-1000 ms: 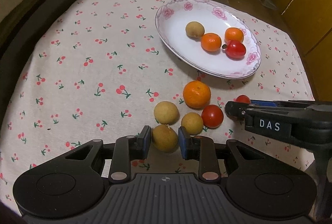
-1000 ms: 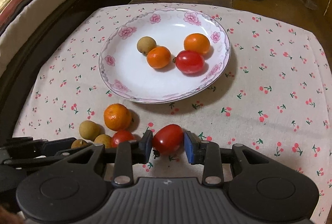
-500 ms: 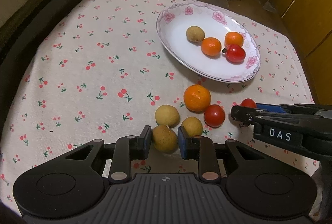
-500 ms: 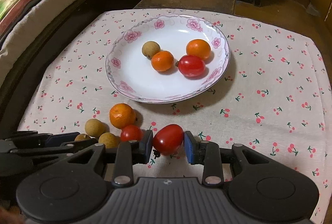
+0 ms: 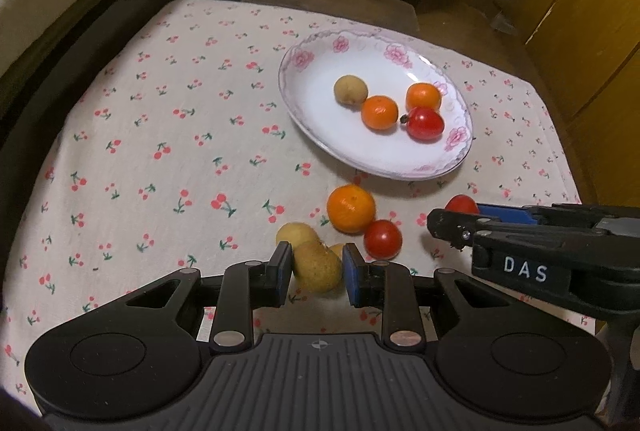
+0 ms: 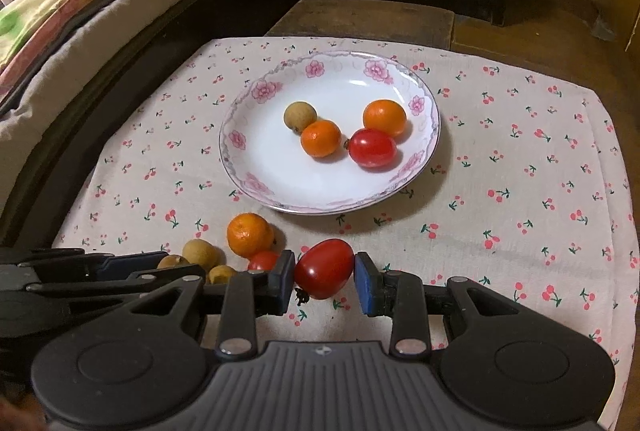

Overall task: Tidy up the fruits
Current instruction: 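Lift and carry the tan fruit and oval tomato over the bowl with both tools, then open both tools to drop the tan fruit and tomato into the bowl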

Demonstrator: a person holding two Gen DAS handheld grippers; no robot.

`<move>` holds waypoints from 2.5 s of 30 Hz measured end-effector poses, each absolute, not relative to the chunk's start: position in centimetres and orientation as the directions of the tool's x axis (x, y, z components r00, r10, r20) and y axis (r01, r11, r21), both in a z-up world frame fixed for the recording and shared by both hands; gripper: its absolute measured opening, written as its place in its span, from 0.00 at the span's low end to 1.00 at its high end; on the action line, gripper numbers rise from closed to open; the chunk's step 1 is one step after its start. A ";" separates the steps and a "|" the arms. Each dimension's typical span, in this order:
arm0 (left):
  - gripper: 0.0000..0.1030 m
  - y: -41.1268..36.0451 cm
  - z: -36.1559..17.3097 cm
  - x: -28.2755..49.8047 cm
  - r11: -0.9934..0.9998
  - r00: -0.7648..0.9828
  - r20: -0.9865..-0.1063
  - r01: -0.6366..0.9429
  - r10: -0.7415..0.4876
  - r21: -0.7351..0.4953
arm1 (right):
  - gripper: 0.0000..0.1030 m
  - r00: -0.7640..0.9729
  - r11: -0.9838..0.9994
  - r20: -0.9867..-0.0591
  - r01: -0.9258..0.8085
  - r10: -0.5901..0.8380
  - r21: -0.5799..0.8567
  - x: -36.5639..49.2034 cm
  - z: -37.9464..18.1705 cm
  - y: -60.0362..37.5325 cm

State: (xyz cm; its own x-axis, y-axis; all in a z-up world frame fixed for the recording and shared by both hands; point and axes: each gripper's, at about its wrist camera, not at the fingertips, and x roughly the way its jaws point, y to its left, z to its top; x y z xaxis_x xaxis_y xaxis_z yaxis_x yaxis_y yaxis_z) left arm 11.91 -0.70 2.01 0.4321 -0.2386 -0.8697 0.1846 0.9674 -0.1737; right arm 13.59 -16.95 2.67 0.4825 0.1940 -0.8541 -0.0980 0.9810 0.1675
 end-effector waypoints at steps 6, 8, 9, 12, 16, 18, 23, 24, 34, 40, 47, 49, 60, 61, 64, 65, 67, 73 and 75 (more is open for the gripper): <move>0.34 -1.4 2.7 12.6 0.965 0.446 -0.860 0.194 -0.247 -0.177 | 0.32 0.492 0.982 -0.850 -0.085 0.191 0.171 13.9 3.0 -17.4; 0.34 -1.7 2.8 12.9 0.964 0.449 -0.858 0.198 -0.248 -0.175 | 0.32 0.496 0.982 -0.848 -0.081 0.189 0.171 13.9 3.2 -17.6; 0.34 -1.9 2.9 13.0 0.964 0.450 -0.858 0.199 -0.248 -0.175 | 0.32 0.498 0.982 -0.847 -0.079 0.188 0.172 14.0 3.3 -17.6; 0.34 -2.2 3.0 13.3 0.964 0.453 -0.856 0.202 -0.247 -0.171 | 0.32 0.501 0.982 -0.845 -0.074 0.187 0.173 14.1 3.4 -17.8; 0.34 -2.6 3.2 13.8 0.964 0.457 -0.855 0.204 -0.246 -0.169 | 0.32 0.505 0.982 -0.842 -0.071 0.188 0.176 14.4 3.5 -17.9; 0.34 -2.9 3.4 14.2 0.964 0.462 -0.851 0.209 -0.248 -0.167 | 0.32 0.509 0.982 -0.840 -0.072 0.189 0.177 14.6 3.6 -17.8; 0.34 -3.3 3.9 15.1 0.963 0.473 -0.844 0.213 -0.252 -0.167 | 0.32 0.516 0.981 -0.835 -0.064 0.190 0.184 15.2 3.8 -18.1; 0.34 -3.4 3.9 15.2 0.963 0.474 -0.844 0.214 -0.250 -0.165 | 0.32 0.518 0.981 -0.834 -0.061 0.190 0.185 15.3 3.8 -18.2; 0.34 -4.5 3.9 16.5 0.964 0.481 -0.843 0.223 -0.239 -0.145 | 0.32 0.520 0.979 -0.833 -0.034 0.189 0.202 16.5 3.4 -19.0; 0.33 -4.8 3.8 17.0 0.964 0.482 -0.844 0.225 -0.235 -0.140 | 0.32 0.520 0.978 -0.833 -0.027 0.190 0.206 17.0 3.2 -19.3; 0.32 -5.0 3.5 17.3 0.965 0.482 -0.845 0.226 -0.232 -0.136 | 0.32 0.520 0.978 -0.833 -0.025 0.189 0.207 17.2 3.1 -19.3; 0.32 -5.0 3.6 17.2 0.964 0.482 -0.845 0.227 -0.233 -0.136 | 0.32 0.520 0.978 -0.833 -0.025 0.189 0.206 17.2 3.1 -19.3; 0.33 -5.1 3.1 18.1 0.965 0.479 -0.847 0.219 -0.233 -0.142 | 0.33 0.523 0.979 -0.832 -0.023 0.183 0.201 18.2 2.6 -19.5; 0.33 -5.1 3.0 18.1 0.965 0.478 -0.847 0.219 -0.233 -0.142 | 0.33 0.525 0.979 -0.831 -0.022 0.184 0.202 18.2 2.7 -19.5; 0.33 -5.2 2.9 18.3 0.966 0.475 -0.849 0.216 -0.232 -0.143 | 0.33 0.528 0.979 -0.829 -0.022 0.183 0.203 18.5 2.7 -19.6; 0.33 -5.1 2.8 18.4 0.966 0.474 -0.849 0.213 -0.232 -0.145 | 0.33 0.530 0.979 -0.828 -0.024 0.183 0.201 18.6 2.7 -19.5; 0.33 -5.0 2.8 18.5 0.967 0.473 -0.850 0.209 -0.230 -0.145 | 0.33 0.532 0.980 -0.827 -0.028 0.180 0.196 18.8 2.6 -19.4; 0.33 -4.8 2.6 18.8 0.969 0.470 -0.853 0.198 -0.225 -0.147 | 0.33 0.533 0.982 -0.828 -0.035 0.176 0.186 19.1 2.5 -19.1; 0.33 -4.8 2.6 18.8 0.970 0.471 -0.853 0.197 -0.223 -0.145 | 0.33 0.533 0.982 -0.828 -0.036 0.175 0.184 19.2 2.5 -19.0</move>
State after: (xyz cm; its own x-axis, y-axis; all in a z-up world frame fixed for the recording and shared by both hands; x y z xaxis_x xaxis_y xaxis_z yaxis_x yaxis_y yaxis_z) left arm 18.85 -4.83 2.58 0.4714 -0.2229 -0.8533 0.1968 0.9697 -0.1446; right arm 19.17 -18.99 2.45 0.5335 0.1746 -0.8276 -0.0357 0.9822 0.1842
